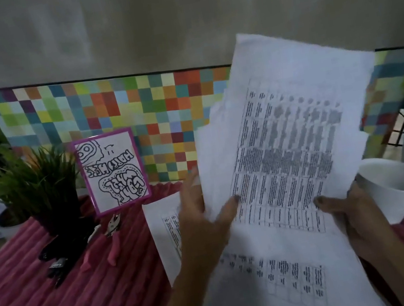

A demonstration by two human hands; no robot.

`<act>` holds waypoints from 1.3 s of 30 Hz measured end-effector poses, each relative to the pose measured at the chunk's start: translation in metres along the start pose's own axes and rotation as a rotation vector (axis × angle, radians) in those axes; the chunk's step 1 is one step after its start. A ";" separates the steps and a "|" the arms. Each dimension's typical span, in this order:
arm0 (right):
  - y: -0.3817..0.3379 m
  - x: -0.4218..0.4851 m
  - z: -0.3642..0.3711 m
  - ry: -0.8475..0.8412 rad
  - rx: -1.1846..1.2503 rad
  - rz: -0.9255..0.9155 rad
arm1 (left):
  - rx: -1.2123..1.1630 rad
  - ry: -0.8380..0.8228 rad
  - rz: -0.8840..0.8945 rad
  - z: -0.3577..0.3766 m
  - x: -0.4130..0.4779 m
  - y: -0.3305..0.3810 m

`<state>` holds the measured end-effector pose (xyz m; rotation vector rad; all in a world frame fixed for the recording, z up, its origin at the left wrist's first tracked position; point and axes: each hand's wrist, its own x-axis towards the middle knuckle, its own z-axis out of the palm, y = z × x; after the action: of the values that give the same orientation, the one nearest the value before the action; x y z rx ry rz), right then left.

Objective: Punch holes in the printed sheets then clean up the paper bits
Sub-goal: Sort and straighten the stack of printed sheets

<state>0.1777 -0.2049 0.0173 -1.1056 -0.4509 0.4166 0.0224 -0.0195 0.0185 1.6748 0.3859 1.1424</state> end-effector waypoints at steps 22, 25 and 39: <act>-0.047 0.008 0.046 -0.023 -0.162 -0.238 | -0.222 0.025 0.080 0.004 0.019 0.047; -0.067 -0.004 0.056 -0.023 -0.204 -0.363 | -0.253 0.095 0.153 0.003 0.022 0.073; -0.101 -0.014 0.069 -0.048 -0.202 -0.381 | -0.326 0.046 0.008 -0.021 0.043 0.119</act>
<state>0.1385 -0.1996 0.1335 -1.1741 -0.7430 0.0623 -0.0050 -0.0272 0.1432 1.3686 0.2079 1.1818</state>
